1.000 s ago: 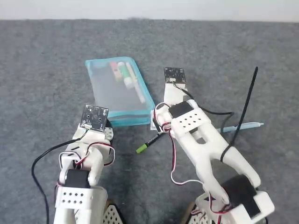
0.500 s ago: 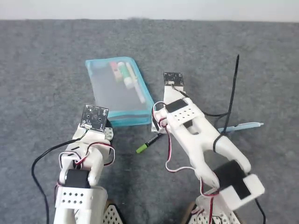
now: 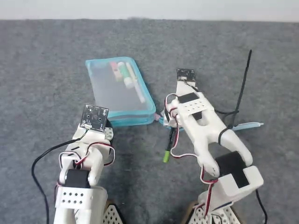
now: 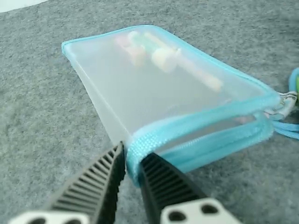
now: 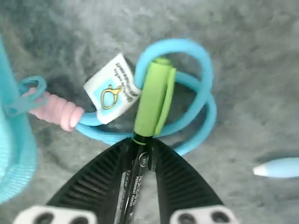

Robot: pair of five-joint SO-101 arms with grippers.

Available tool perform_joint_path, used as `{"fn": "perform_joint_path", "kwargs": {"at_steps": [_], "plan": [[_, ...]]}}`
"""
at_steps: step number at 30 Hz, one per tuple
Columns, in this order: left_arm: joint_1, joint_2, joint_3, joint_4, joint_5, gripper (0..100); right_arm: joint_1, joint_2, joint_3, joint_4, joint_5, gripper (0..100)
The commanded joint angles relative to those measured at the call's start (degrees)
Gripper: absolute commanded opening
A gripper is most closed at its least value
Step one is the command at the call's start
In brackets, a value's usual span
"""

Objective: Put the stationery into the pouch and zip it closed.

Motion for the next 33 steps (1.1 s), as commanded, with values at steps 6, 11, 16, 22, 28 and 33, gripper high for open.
{"fn": "perform_joint_path", "kwargs": {"at_steps": [6, 11, 16, 22, 28, 33], "plan": [[0.09, -1.05, -1.01, -2.02, 0.62, 1, 13.58, -12.53, -13.98, 12.26, 24.09, 0.7], [0.44, -1.05, -1.01, -2.2, 0.7, 1, 22.55, -11.12, -21.98, 17.36, 33.49, 0.7], [0.26, -1.05, -1.01, -2.02, 0.7, 1, 26.95, -2.59, -27.78, 17.36, 46.59, 0.7], [0.18, -1.05, -1.01, -2.02, 0.7, 1, 27.74, 5.76, -29.63, 17.27, 72.26, 0.7], [0.35, -1.05, -1.01, -2.02, 0.7, 1, 27.82, 9.01, -29.63, 15.25, 80.35, 5.6], [0.35, -1.05, -0.84, -2.02, 0.7, 1, 27.82, 9.71, -29.45, 14.11, 80.35, 23.2]]}}
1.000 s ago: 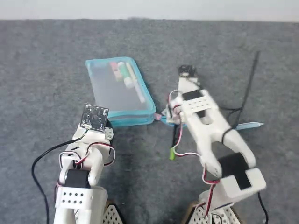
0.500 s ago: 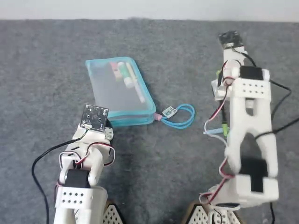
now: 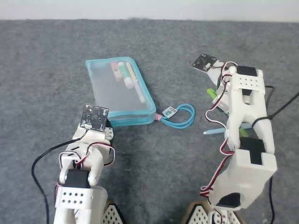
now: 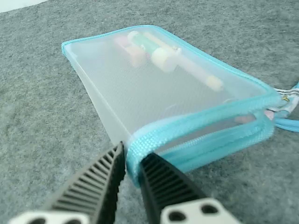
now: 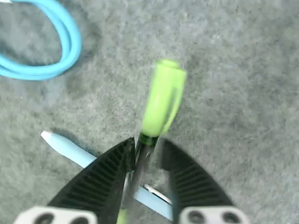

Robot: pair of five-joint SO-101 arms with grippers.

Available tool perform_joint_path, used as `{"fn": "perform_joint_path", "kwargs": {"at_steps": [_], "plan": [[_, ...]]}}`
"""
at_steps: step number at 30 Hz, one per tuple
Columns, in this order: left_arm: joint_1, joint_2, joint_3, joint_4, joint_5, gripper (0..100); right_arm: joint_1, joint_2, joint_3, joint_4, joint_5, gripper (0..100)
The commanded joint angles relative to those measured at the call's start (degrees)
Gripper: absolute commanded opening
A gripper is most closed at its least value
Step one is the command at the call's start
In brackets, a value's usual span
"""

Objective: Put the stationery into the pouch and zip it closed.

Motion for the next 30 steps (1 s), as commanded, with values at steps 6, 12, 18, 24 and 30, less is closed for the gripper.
{"fn": "perform_joint_path", "kwargs": {"at_steps": [6, 12, 18, 24, 30], "plan": [[0.53, -1.05, -0.22, -2.29, 0.53, 1, 2.95, -4.26, -0.79, 0.66, 1.23, 22.4], [0.53, -1.05, -0.31, -2.29, 0.44, 1, 3.3, -20.0, 17.14, 1.19, 5.71, 17.7], [0.44, -1.05, -0.31, -2.29, 0.44, 1, -2.86, -42.24, 41.23, -5.76, 8.09, 18.0], [0.18, -1.05, -0.31, -2.11, 0.44, 1, -7.43, -42.77, 45.98, -6.73, 8.53, 18.0], [0.18, -1.05, -0.31, -2.02, 0.44, 1, -5.93, -30.02, 40.53, -9.8, 8.79, 18.0]]}}
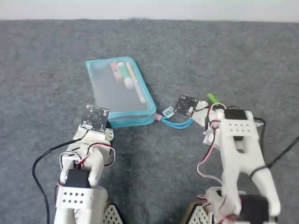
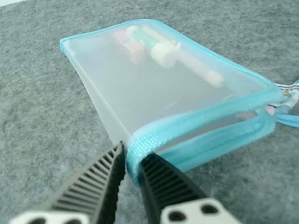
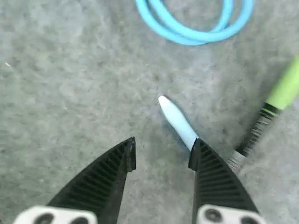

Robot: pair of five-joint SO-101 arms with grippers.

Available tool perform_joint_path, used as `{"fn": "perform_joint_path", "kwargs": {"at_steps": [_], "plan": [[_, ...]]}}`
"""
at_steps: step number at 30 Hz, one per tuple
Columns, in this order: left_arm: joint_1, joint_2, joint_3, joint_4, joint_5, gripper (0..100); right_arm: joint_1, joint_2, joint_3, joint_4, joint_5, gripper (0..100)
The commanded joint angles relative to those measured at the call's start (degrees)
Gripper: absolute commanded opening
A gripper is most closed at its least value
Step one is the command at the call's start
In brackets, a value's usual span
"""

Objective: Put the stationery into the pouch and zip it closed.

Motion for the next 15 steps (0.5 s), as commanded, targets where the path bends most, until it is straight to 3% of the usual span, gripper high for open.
{"fn": "perform_joint_path", "kwargs": {"at_steps": [1, 9, 15], "plan": [[0.18, -1.05, -1.27, -2.02, 0.44, 1, 1.01, 9.63, -6.68, -2.68, 1.05, 18.0], [0.18, -1.05, -1.27, -2.02, 0.44, 1, 4.18, 24.84, -17.67, -2.59, -3.16, 16.7], [0.18, -1.05, -1.27, -2.02, 0.44, 1, 4.44, 30.37, -23.38, -2.15, -11.43, 1.1]]}}
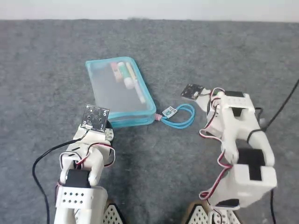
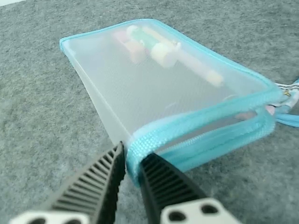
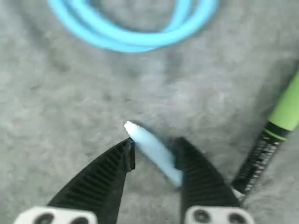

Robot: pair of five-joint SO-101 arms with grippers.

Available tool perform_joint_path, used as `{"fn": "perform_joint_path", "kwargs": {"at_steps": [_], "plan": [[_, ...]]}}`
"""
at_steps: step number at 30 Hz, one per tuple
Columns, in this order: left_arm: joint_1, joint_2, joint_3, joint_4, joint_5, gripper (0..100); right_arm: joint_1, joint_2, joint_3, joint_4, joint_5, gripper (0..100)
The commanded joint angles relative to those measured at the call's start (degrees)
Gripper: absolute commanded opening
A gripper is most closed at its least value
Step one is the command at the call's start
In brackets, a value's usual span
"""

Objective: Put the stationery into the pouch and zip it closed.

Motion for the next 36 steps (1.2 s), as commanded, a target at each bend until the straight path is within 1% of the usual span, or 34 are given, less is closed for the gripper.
{"fn": "perform_joint_path", "kwargs": {"at_steps": [1, 6, 9, 12, 17, 22, 24, 27, 29, 33, 36], "plan": [[0.18, -1.05, -1.27, -2.02, 0.44, 1, 0.92, 1.54, -4.84, 0.22, -7.65, 0.8], [0.26, -1.05, -1.27, -2.02, 0.53, 1, 0.66, 1.63, -8.26, 0.31, -18.99, 1.2], [0.26, -1.05, -1.27, -2.02, 0.53, 1, -1.1, 1.63, -10.64, 0.31, -24.62, 1.0], [0.18, -1.05, -1.27, -2.02, 0.53, 1, -4.35, 1.63, -14.07, 0.84, -29.89, 0.9], [0.18, -1.05, -1.27, -2.02, 0.53, 1, -10.42, 2.24, -24.26, 6.64, -37.71, 1.2], [0.18, -1.05, -1.27, -2.02, 0.53, 1, -12.88, 2.24, -28.92, 6.73, -42.2, 2.2], [0.18, -1.05, -1.27, -2.02, 0.53, 1, -13.05, 2.24, -29.1, 6.73, -43.08, 7.5], [0.18, -1.05, -1.27, -2.02, 0.53, 1, -12.44, 1.98, -29.01, 7.25, -43.34, 18.4], [0.18, -1.05, -1.27, -2.02, 0.53, 1, -11.56, 1.54, -29.19, 8.92, -42.9, 21.7], [0.18, -1.05, -1.27, -2.02, 0.53, 1, -11.03, -1.63, -29.01, 12.79, -42.73, 19.9], [0.18, -1.05, -1.27, -2.02, 0.53, 1, -11.21, -5.58, -24.88, 16.04, -41.85, 17.7]]}}
